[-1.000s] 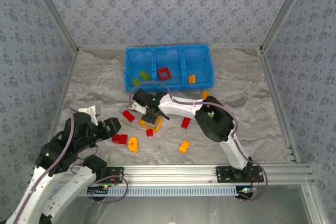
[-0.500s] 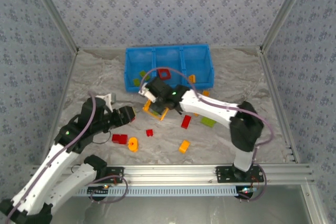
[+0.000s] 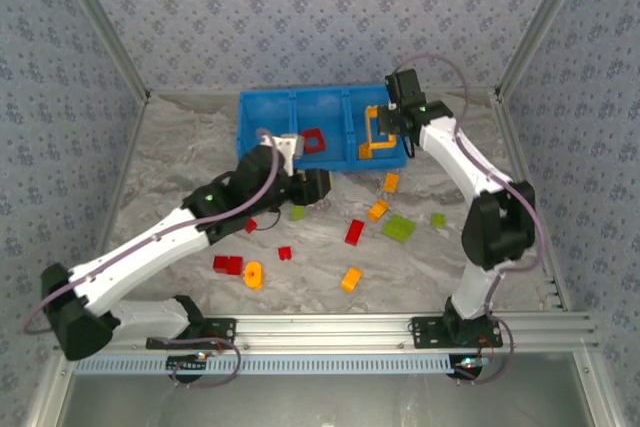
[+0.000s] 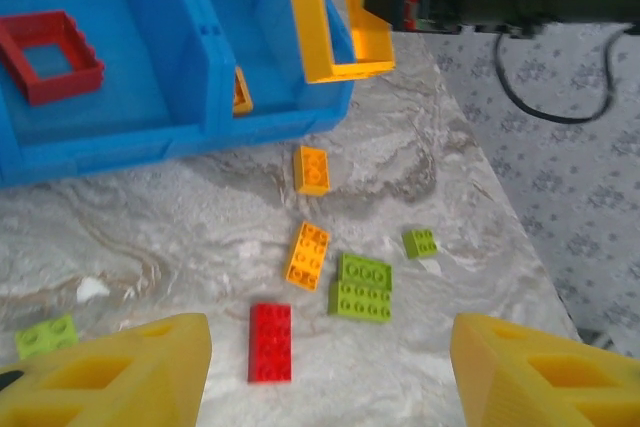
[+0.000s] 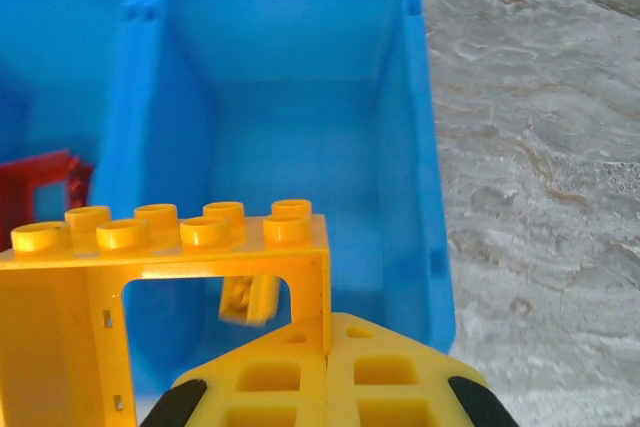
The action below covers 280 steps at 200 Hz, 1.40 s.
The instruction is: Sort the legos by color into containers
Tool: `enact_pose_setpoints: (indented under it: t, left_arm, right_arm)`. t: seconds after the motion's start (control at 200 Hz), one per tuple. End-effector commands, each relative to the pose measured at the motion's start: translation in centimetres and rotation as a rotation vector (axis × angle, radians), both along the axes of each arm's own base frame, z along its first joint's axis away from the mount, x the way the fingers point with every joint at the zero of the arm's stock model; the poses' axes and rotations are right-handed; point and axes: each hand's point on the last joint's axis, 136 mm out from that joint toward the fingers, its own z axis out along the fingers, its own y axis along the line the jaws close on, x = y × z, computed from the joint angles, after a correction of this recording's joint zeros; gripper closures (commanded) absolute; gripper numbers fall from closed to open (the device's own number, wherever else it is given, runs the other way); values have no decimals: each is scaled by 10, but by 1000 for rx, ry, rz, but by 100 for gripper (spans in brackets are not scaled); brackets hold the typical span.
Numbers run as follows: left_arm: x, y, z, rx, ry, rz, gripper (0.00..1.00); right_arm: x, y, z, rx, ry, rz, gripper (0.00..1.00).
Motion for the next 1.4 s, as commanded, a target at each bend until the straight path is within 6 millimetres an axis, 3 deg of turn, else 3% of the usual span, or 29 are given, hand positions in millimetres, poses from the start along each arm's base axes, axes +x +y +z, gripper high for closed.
enact_pose_setpoints:
  t: [0.0,0.18,0.345,0.56,0.784,0.899,1.009,1.124,1.279,1.394]
  left_arm:
    - [19,-20,30,23,-153,54,34]
    - [29,-48,13,133,-179,73,34]
    - [33,-57,-2,168,-164,83,34]
    - [31,-65,-4,197,-178,79,34]
    - [24,-81,-2,249,-214,57,33]
    - [22,-85,-4,264,-210,52,33]
    - [21,-79,-4,270,-198,71,33]
    - [18,-65,-3,278,-177,100,33]
    - [9,-31,-7,313,-133,168,33]
    - [1,6,-18,364,-71,242,33]
  right_arm:
    - [21,-1,-23,29,86,-74,100]
    - [67,1,-44,74,101,-106,100]
    - [93,10,-66,88,115,-85,100]
    - [105,17,-100,90,158,-54,100]
    - [109,24,-114,103,172,-8,100]
    - [107,25,-113,104,180,-1,90]
    - [105,24,-94,102,156,-4,78]
    - [101,27,-57,106,83,15,67]
    - [87,26,3,95,-19,17,69]
    - [59,30,59,107,-148,30,70]
